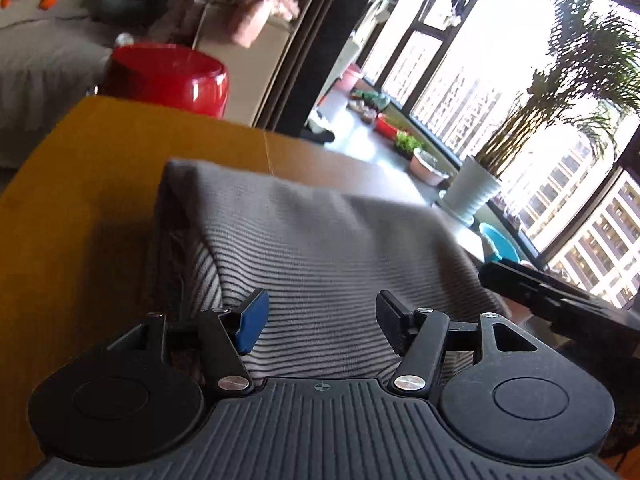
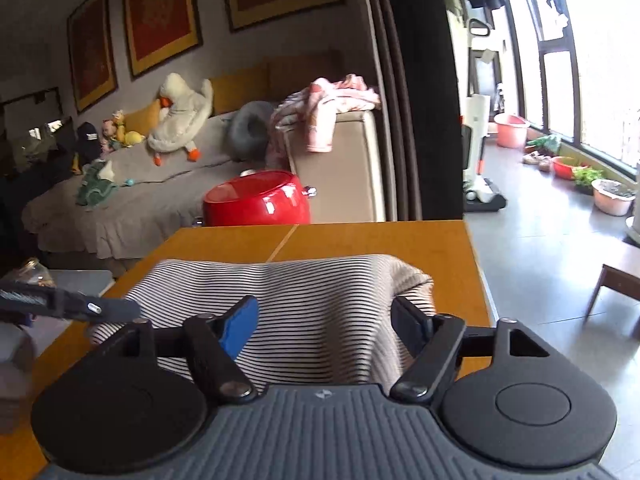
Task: Fold clothes
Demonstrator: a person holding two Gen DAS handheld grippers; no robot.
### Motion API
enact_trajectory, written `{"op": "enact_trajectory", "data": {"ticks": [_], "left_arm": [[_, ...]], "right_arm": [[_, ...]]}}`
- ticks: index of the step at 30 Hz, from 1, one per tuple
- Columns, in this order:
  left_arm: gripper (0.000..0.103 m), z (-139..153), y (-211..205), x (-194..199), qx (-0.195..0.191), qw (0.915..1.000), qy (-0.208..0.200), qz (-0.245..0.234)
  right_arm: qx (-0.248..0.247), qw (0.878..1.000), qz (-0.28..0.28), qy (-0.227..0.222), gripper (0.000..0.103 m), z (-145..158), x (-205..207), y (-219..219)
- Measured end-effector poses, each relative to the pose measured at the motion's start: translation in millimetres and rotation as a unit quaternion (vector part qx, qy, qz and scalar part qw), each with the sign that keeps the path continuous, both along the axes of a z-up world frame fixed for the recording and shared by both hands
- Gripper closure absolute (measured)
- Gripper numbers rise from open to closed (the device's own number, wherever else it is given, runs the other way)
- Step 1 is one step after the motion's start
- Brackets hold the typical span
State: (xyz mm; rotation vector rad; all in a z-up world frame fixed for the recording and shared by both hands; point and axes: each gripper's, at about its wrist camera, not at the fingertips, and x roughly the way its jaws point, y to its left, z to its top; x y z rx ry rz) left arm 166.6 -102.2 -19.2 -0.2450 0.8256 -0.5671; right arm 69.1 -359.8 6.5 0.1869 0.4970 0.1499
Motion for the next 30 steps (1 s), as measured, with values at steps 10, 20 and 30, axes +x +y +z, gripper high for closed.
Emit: {"op": "enact_trajectory", "data": {"ticks": [10,20,30], "left_arm": [[0.038,-5,5,8,-0.003,0.9997,-0.025,0.001],[0.036,-4,3,5,0.008,0.9994,-0.034,0.001],[0.026,-5,-13,-10,0.048,0.9961,-0.074,-0.006]], "right_arm": [[0.019,0.997,-0.006,0.070,0.000,-45,21,33],[0.005,0.994,-0.034,0.104,0.000,-43,11,56],[-0.010,0.996,-0.022,0.084,0.000,-47,4,57]]}}
